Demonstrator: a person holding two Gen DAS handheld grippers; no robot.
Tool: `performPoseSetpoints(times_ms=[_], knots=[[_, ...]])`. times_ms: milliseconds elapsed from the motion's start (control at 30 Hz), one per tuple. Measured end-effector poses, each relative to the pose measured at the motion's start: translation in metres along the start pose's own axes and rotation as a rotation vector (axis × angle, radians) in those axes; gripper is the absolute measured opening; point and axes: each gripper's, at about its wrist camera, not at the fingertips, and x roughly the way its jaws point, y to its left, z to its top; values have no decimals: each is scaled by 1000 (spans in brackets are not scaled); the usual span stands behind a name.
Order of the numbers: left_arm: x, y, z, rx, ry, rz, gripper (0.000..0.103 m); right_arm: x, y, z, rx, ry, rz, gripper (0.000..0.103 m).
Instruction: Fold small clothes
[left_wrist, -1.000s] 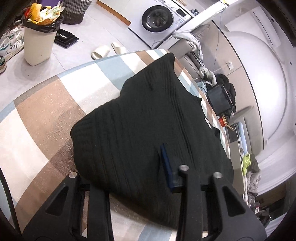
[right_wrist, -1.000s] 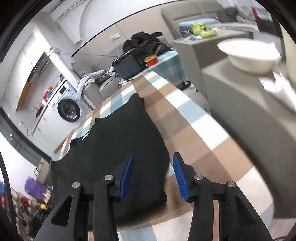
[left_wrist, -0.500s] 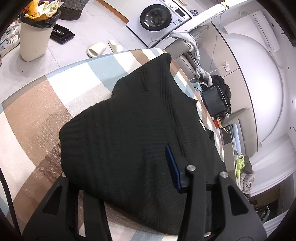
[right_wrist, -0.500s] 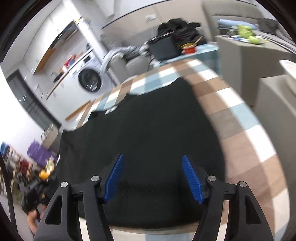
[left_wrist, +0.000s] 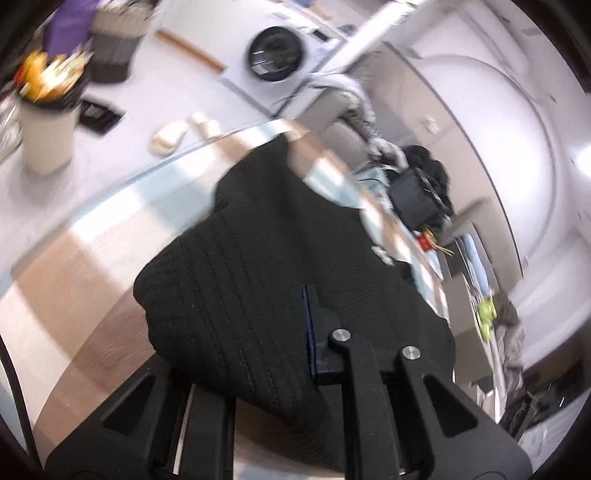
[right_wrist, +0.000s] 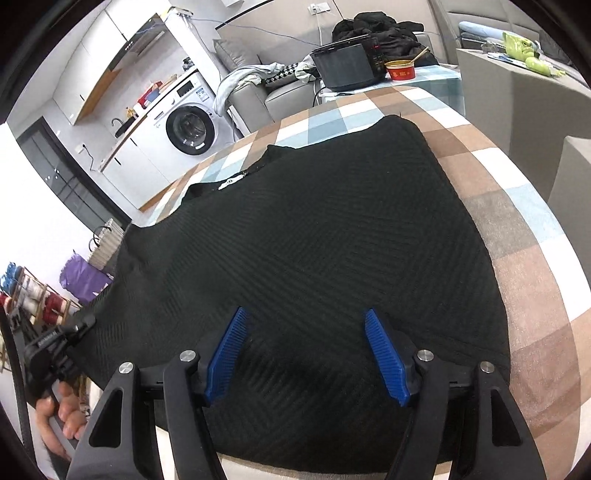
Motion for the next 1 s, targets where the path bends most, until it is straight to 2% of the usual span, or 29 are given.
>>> performPoseSetpoints(times_ms=[100, 233, 333, 400, 433, 467, 533, 600, 667, 833, 900, 1000], knots=[[5, -49, 2, 149, -20, -47, 11, -6, -6, 0, 19, -10, 10, 69], [25, -131, -16, 352, 35, -167, 11, -21, -19, 1, 52, -34, -5, 69], [42, -186, -53, 495, 133, -279, 11, -36, -33, 1, 84, -67, -28, 69], [56, -212, -82, 574, 229, -328, 13, -47, -45, 0, 114, -88, -56, 70], [66, -221, -100, 603, 312, -348, 18, -52, -50, 0, 126, -96, -67, 70], [76, -225, -116, 624, 409, -368, 26, -57, -57, -1, 142, -106, -84, 71], [87, -223, -135, 636, 517, -377, 35, -64, -68, -2, 167, -114, -113, 71], [93, -214, -141, 632, 565, -371, 47, -70, -75, -2, 181, -122, -124, 71], [88, -199, -138, 605, 550, -366, 57, -73, -77, -1, 180, -121, -127, 71], [69, -165, -107, 531, 504, -337, 61, -72, -70, 5, 153, -100, -73, 71], [60, -150, -92, 508, 458, -320, 66, -72, -64, 7, 139, -100, -60, 71], [50, -141, -79, 495, 423, -315, 67, -77, -57, 10, 134, -111, -28, 71]])
